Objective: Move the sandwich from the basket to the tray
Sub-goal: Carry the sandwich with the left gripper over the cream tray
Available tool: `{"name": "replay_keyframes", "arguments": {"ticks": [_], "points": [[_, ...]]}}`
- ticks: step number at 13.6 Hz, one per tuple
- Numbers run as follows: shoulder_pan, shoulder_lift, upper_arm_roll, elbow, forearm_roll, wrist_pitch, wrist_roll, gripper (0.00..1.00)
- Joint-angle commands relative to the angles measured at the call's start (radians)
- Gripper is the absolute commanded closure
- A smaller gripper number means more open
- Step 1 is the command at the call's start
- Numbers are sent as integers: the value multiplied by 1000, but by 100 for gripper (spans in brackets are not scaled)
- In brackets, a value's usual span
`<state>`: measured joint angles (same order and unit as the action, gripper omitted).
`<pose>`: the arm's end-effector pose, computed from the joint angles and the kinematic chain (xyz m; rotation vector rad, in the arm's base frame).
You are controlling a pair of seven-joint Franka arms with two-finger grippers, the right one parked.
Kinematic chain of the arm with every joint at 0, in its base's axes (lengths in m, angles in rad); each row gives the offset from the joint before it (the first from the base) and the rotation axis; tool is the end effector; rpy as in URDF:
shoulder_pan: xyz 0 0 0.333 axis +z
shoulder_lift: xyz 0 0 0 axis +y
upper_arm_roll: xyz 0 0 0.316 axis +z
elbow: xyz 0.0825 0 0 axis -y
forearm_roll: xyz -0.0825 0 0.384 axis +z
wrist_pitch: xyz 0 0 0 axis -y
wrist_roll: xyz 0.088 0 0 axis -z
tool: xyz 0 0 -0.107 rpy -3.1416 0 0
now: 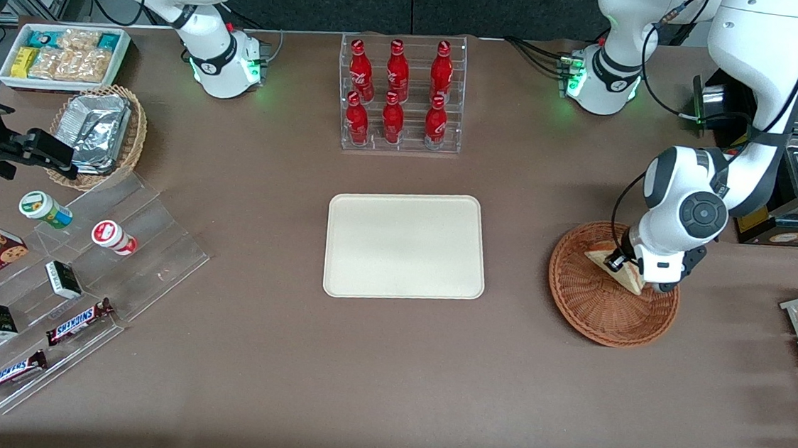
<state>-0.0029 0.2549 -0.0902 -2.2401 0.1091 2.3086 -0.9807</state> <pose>0.5214 -0.0471 0.2403 -2.7562 -1.1775 0.1990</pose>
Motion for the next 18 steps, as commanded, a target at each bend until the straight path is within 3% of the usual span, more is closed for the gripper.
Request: {"name": "replay_keyframes", "arguments": {"ticks": [1,4,9,18], "points": [[-3,32,-8,121,17,-151,-16,100],[-55,38,-11,250,20,-332,-7,100],[-227,29,-14,358,6,-440,0,100],[-548,130,-16,528,-94,-371,98,100]]}}
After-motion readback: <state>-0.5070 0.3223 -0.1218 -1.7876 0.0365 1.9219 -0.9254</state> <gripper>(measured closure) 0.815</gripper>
